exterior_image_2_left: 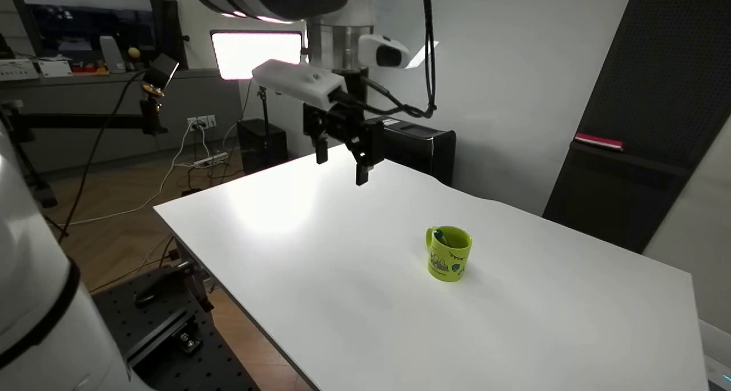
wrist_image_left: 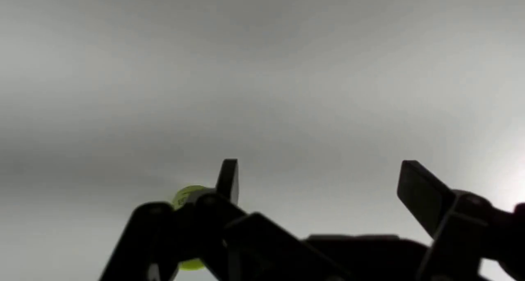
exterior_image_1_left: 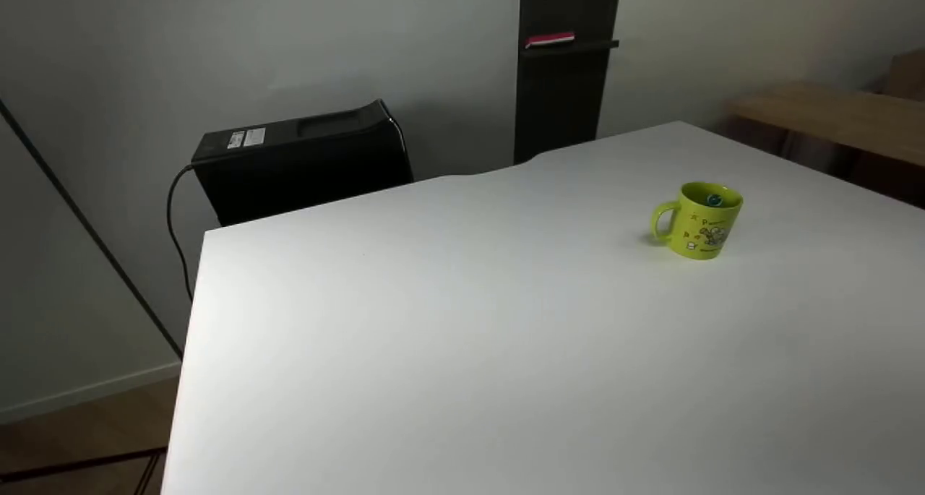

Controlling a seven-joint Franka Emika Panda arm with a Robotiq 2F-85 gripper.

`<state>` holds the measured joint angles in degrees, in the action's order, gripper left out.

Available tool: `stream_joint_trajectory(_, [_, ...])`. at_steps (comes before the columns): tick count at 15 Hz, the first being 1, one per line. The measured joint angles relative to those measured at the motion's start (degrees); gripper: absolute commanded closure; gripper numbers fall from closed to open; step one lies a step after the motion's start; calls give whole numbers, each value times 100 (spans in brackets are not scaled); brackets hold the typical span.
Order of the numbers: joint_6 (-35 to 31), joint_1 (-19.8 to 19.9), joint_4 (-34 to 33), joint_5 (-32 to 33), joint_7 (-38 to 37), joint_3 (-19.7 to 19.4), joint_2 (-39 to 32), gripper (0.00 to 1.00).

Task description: Put the marker in the mug on the table

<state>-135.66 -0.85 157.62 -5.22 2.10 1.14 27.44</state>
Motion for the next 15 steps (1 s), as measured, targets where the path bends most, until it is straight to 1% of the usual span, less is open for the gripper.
stream_joint_trajectory(2, [-166,39,-54,-51,305,-274,-93,0])
stream_joint_trajectory(4, [-228,29,-180,-207,762,-618,-258,0])
stream_joint_trajectory(6, [-212,26,-399,-419,1255,-943,-505,0])
stream_joint_trajectory(8, [-198,29,-652,-592,1620,-1169,-792,0])
stream_joint_trajectory(11, [-195,43,-1078,-769,1938,-1338,-1292,0])
stream_joint_trajectory(15, [-169,101,-1747,-1031,2052,-1365,-2075,0])
